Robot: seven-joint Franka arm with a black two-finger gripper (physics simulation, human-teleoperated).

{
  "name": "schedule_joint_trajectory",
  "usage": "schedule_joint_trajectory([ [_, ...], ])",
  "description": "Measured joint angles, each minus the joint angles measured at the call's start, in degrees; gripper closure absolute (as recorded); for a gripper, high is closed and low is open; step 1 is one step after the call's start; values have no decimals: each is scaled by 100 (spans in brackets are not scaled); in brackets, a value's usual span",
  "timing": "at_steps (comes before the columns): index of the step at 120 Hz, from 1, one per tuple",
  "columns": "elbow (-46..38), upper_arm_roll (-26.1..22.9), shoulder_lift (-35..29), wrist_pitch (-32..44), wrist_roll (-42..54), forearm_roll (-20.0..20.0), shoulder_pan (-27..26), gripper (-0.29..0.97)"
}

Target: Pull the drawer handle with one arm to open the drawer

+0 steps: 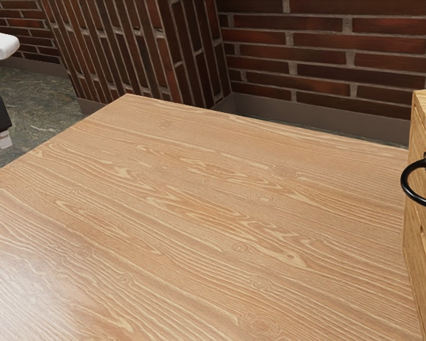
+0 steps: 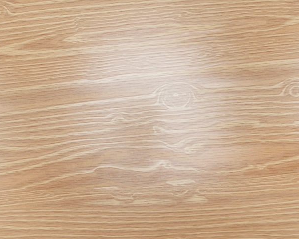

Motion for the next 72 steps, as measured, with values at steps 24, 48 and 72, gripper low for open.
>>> schedule_joint_trajectory([
  [24,0,0,12,0,0,-4,0,0],
  [48,137,-207,-965,-29,-44,-19,-290,0],
  [72,98,-237,-743,81,502,-19,-2574,0],
])
